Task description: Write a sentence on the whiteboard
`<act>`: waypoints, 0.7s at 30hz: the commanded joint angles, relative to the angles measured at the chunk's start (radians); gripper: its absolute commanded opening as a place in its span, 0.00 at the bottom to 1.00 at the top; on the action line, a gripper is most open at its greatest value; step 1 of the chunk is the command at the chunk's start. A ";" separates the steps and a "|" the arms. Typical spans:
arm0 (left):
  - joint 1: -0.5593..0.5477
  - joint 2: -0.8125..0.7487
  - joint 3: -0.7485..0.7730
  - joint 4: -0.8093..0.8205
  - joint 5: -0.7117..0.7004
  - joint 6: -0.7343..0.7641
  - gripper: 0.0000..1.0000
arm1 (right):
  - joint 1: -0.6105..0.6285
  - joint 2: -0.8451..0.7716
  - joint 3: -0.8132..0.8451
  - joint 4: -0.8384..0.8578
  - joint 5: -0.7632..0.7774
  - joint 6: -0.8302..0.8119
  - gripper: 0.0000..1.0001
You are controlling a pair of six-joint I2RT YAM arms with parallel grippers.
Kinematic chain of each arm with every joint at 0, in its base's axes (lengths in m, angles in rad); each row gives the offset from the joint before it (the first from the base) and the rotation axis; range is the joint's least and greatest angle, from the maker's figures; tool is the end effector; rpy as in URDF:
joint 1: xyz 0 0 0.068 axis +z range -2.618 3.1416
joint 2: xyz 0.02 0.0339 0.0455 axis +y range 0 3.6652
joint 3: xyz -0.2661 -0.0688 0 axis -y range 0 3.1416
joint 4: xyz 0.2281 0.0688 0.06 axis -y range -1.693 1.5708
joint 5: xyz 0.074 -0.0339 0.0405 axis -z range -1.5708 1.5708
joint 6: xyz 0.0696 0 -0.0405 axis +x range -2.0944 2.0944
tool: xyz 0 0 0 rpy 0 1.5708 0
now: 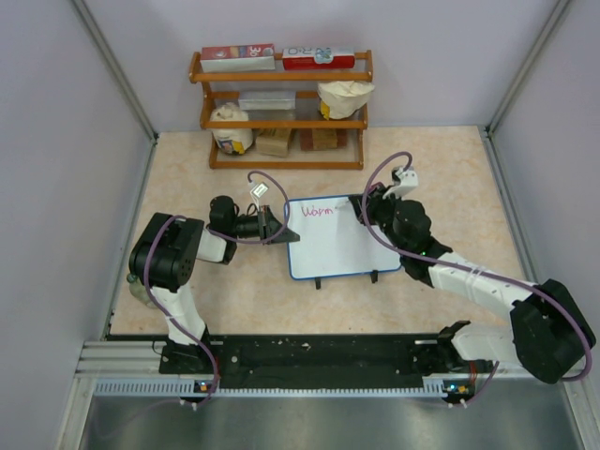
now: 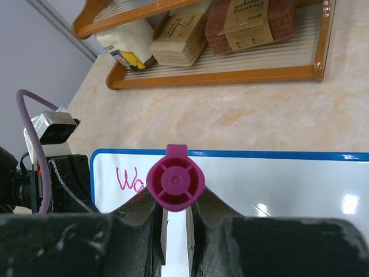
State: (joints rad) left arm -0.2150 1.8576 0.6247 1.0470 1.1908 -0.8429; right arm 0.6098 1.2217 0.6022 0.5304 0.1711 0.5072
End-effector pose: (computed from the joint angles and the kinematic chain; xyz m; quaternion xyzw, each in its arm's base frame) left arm 0.3043 -0.1326 0.1550 0.1438 0.7167 -0.6394 0.2385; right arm 0.2458 0.1573 0.2673 0.0199 0.7372 0.3029 0.6037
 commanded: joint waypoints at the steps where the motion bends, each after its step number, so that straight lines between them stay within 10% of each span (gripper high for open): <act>1: 0.002 0.008 0.017 0.012 0.001 -0.005 0.00 | -0.007 -0.014 0.048 0.034 -0.001 -0.012 0.00; 21: 0.002 0.008 0.017 0.013 0.001 -0.005 0.00 | -0.007 0.068 0.068 0.039 -0.016 0.001 0.00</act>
State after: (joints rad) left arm -0.2150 1.8576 0.6247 1.0466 1.1923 -0.8433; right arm 0.6060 1.2861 0.6384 0.5529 0.1520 0.5091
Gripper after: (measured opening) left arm 0.055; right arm 0.129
